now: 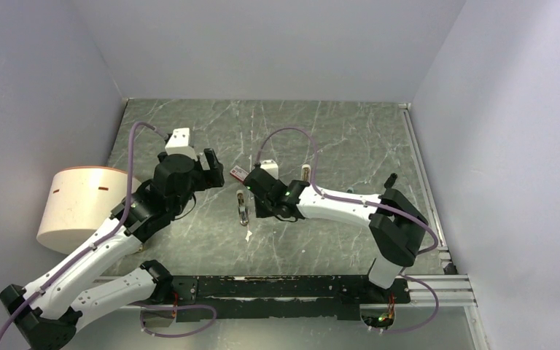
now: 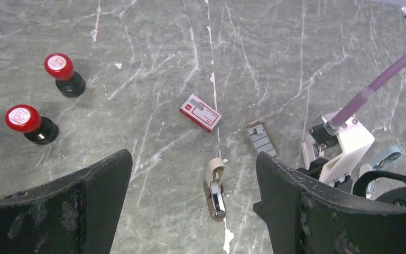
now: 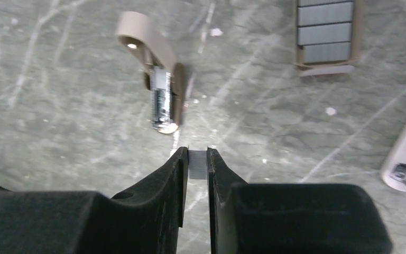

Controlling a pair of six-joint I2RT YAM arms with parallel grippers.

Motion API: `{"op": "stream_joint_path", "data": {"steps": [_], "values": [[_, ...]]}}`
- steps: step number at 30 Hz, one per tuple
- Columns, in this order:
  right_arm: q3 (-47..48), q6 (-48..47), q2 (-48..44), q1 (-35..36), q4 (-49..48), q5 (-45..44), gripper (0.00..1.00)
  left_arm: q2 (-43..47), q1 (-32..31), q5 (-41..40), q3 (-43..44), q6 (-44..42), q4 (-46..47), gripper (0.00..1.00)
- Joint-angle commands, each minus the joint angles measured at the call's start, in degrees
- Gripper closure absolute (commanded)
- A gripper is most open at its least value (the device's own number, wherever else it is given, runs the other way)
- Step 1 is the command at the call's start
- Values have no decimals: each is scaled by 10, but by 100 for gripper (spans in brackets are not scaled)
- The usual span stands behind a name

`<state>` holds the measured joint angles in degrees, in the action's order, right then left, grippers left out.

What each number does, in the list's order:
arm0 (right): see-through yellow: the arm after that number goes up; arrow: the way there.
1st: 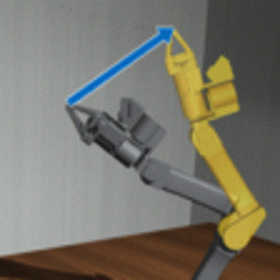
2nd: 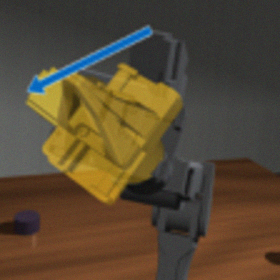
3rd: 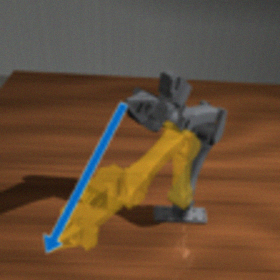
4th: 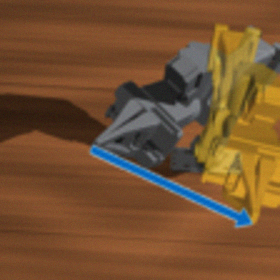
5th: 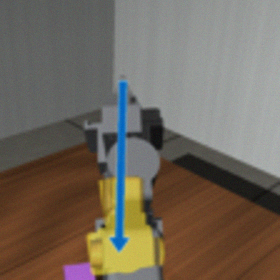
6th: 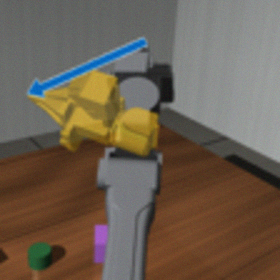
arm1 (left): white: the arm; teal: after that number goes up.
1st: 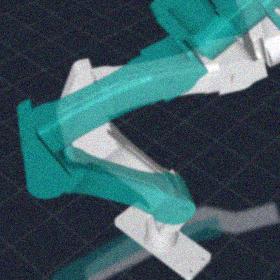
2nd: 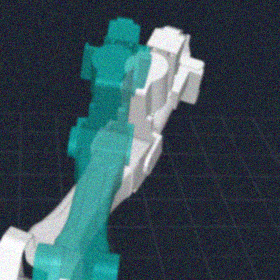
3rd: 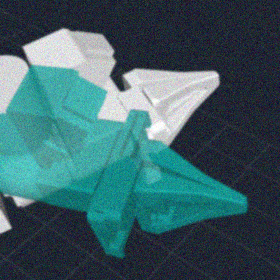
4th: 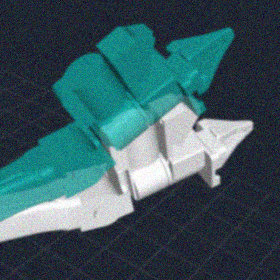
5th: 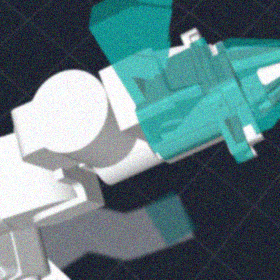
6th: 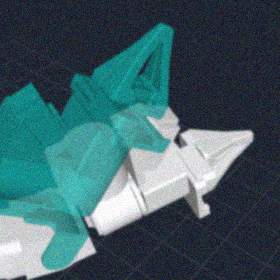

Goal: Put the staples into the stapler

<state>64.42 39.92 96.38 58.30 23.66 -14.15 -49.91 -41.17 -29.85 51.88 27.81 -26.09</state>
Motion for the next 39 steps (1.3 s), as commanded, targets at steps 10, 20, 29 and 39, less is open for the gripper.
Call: {"op": "stream_joint_path", "data": {"steps": [10, 20, 29, 39], "values": [[71, 53, 79, 42, -59, -32, 79, 24, 2, -62, 24, -4, -21, 9], [82, 40, 108, 52, -59, -70, 79, 26, 2, -65, 8, -1, -14, 9], [102, 28, 127, 61, -61, -94, 79, 20, 2, -68, 6, -6, -10, 9], [111, 15, 140, 62, -53, -107, 79, 13, 2, -65, -3, 4, -4, 9]]}}
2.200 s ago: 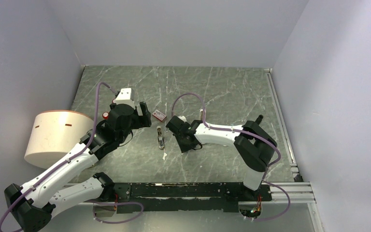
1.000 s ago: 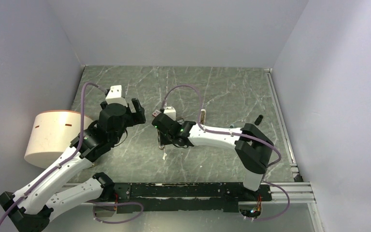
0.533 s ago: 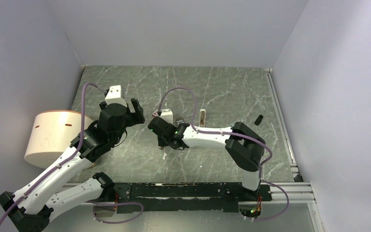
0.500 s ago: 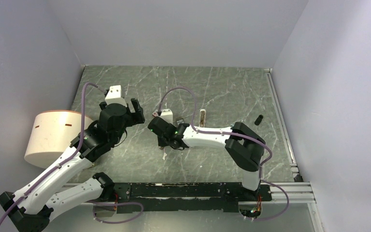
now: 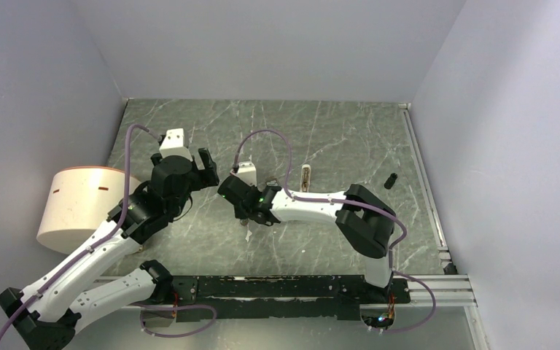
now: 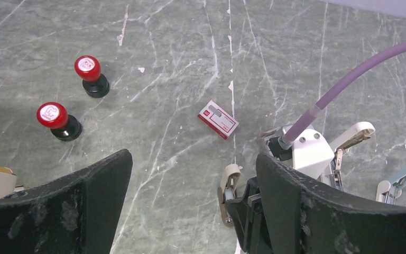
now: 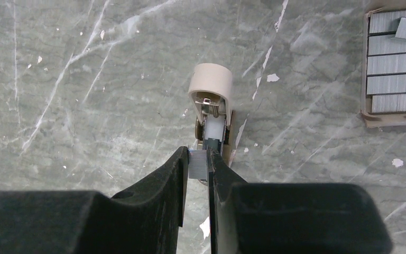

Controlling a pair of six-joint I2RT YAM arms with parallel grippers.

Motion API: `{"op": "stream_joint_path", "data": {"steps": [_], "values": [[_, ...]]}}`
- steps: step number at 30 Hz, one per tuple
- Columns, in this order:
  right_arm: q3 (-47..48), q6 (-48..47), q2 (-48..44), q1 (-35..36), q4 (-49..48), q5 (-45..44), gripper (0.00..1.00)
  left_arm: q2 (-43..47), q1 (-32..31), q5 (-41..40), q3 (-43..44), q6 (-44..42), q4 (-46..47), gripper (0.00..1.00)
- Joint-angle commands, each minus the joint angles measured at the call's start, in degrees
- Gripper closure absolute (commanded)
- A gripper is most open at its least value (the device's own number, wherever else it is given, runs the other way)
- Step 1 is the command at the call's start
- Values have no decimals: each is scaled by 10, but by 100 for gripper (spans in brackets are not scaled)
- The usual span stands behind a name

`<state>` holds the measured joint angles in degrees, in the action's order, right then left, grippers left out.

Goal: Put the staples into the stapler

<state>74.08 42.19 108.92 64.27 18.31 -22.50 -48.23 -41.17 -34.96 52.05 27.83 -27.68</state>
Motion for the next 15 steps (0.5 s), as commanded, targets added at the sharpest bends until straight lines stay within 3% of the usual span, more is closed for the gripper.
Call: {"op": "stream_joint_path", "data": {"steps": [1, 15], "values": [[15, -8, 16, 2, 2, -23, 79, -4, 2, -14, -5, 5, 12, 9], [20, -13, 25, 3, 11, -29, 79, -1, 3, -19, -9, 6, 12, 9]]}}
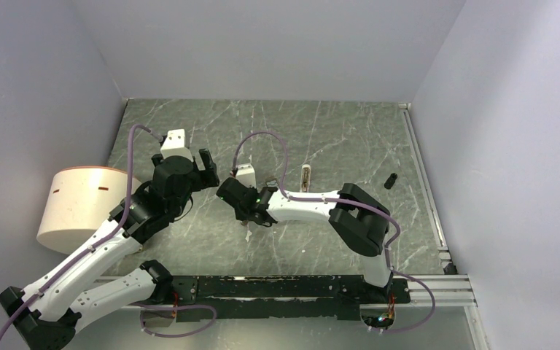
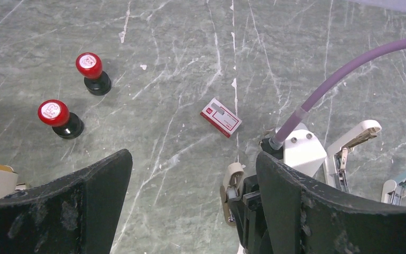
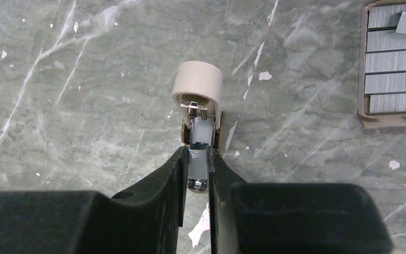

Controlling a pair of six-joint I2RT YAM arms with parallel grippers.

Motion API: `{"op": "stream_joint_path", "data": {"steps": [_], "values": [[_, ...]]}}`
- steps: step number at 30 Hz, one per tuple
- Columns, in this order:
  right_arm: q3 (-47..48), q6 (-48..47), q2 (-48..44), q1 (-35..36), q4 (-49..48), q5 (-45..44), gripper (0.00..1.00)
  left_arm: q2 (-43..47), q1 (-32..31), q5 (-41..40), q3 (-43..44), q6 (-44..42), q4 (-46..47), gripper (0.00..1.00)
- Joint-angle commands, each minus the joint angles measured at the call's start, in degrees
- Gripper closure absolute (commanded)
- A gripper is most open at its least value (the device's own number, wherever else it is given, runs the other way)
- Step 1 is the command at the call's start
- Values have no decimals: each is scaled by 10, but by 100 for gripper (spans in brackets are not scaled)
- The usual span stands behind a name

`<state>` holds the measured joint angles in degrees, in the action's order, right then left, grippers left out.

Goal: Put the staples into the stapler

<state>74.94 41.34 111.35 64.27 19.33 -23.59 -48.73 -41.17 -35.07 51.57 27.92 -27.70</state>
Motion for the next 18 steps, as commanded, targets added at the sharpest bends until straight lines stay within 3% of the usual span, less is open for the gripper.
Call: {"op": "stream_joint_path", "data": {"steps": [1, 18], "values": [[12, -5, -1, 2, 0, -18, 79, 4, 3, -17, -5, 5, 12, 9], [5, -9, 3, 2, -5, -19, 78, 0, 3, -15, -6, 5, 9, 8]]}}
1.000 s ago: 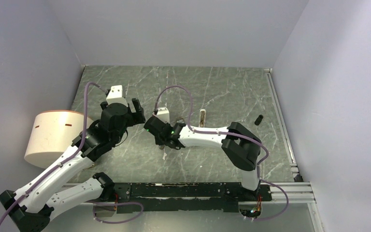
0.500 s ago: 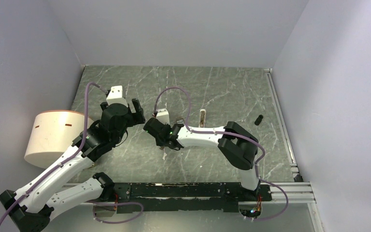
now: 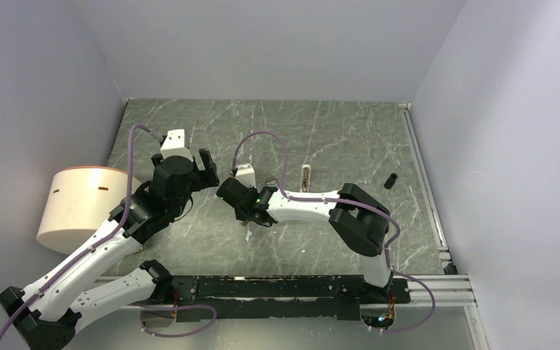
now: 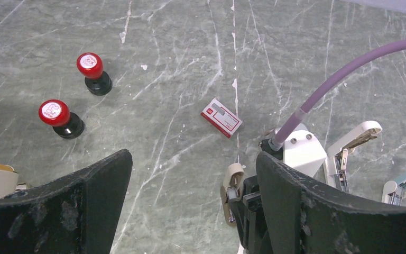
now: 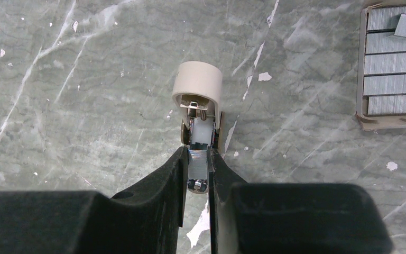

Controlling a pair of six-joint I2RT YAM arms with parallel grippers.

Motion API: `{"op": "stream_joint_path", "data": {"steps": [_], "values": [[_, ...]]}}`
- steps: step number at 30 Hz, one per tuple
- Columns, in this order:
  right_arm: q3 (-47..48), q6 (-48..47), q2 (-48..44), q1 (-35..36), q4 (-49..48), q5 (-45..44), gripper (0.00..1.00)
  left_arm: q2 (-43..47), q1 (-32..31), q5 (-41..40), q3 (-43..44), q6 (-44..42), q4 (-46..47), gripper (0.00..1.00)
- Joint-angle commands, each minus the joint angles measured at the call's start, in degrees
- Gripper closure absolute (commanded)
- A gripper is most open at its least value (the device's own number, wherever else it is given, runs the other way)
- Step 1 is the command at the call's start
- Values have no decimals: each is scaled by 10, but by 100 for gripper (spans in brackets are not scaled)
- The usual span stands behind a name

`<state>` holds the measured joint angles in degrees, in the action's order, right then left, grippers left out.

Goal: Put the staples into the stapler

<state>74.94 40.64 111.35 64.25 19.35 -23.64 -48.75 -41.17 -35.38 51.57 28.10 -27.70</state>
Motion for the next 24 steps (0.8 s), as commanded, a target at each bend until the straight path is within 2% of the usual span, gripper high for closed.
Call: {"op": "stream_joint_path", "data": {"steps": [1, 24], "values": [[5, -3, 3, 2, -5, -18, 79, 0, 3, -12, -6, 4, 8, 8], [-5, -44, 3, 6, 6, 3, 77, -3, 2, -14, -8, 6, 7, 8]]}}
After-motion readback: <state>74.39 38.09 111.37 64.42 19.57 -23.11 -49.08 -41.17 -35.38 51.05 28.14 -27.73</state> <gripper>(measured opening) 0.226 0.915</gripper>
